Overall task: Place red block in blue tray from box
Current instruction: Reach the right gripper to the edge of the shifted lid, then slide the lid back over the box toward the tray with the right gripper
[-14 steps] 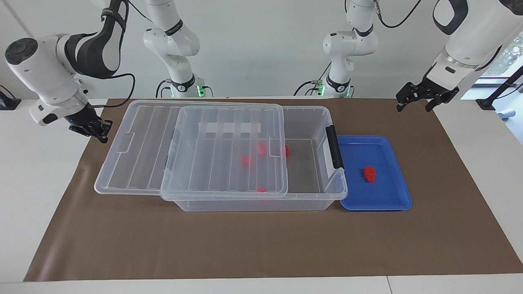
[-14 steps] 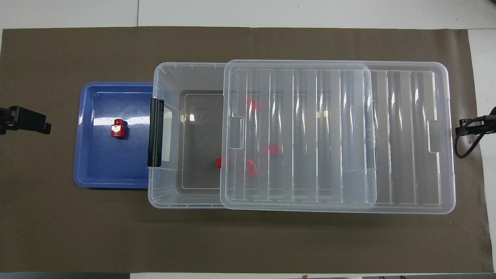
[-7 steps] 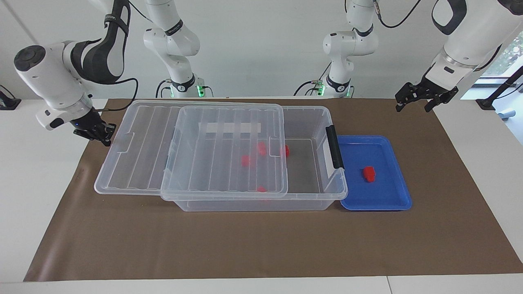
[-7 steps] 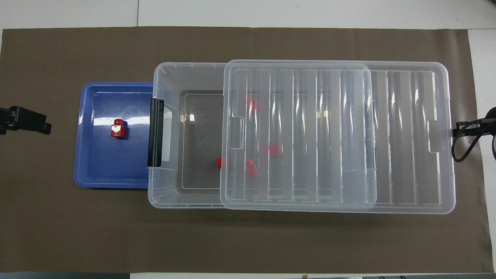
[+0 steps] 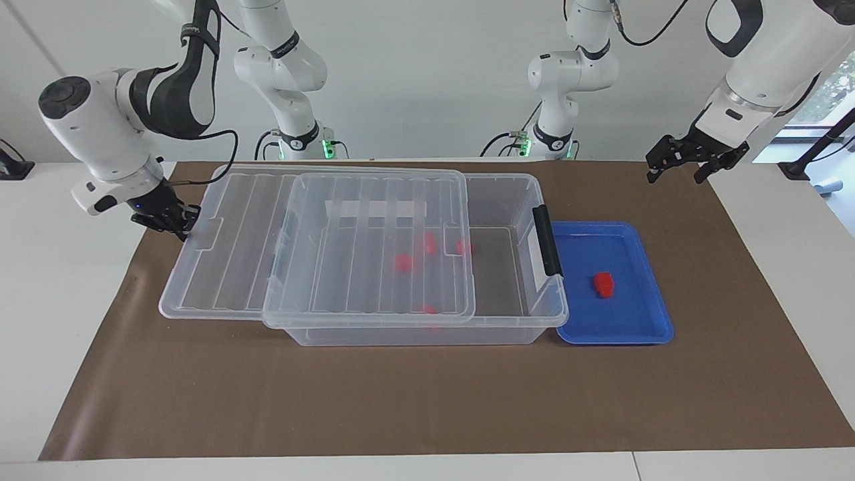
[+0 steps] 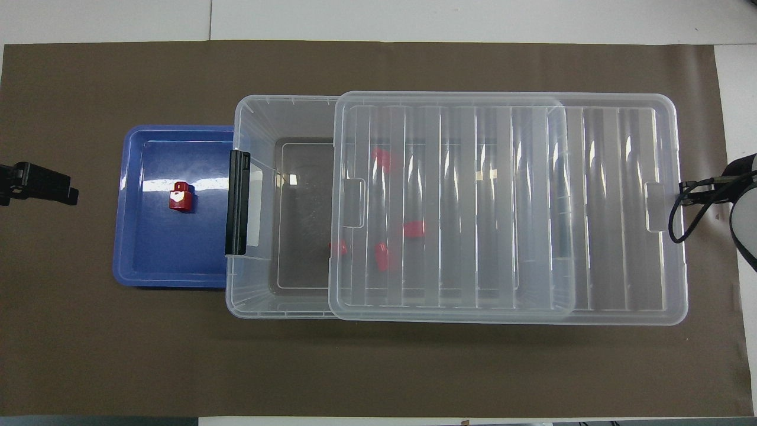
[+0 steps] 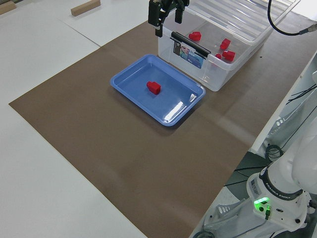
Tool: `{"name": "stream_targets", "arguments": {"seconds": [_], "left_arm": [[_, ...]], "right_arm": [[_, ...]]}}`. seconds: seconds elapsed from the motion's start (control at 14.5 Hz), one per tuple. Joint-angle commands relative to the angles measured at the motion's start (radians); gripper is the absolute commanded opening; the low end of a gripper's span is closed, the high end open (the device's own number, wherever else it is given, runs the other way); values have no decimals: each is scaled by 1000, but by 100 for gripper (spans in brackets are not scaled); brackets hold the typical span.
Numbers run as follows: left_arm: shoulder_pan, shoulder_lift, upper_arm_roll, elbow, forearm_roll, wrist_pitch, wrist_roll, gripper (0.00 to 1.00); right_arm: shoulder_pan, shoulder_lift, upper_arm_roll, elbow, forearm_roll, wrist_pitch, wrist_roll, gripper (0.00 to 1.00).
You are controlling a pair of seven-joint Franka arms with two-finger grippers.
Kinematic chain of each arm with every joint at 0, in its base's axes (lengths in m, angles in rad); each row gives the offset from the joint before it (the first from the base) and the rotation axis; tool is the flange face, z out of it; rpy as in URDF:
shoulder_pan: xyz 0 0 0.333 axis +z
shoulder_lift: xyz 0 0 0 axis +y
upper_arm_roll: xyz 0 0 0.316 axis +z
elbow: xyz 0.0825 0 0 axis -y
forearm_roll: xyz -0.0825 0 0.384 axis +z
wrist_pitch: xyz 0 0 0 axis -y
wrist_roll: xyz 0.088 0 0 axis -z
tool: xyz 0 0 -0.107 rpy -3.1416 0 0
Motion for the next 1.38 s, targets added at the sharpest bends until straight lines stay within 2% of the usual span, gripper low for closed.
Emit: {"name": "stream_targets", "arguments": {"seconds": [0.0, 1.03, 1.31], "left_arm": [[-6, -29, 4, -36, 9, 20, 2, 100], [-6, -29, 4, -36, 9, 20, 2, 100], [-6, -29, 2, -36, 9, 20, 2, 100]], "right_arm": [[27, -20, 6, -26, 14, 18, 61, 0], [248, -24, 15, -26, 14, 23, 426, 0], [257, -24, 19, -26, 14, 21, 447, 0]]}}
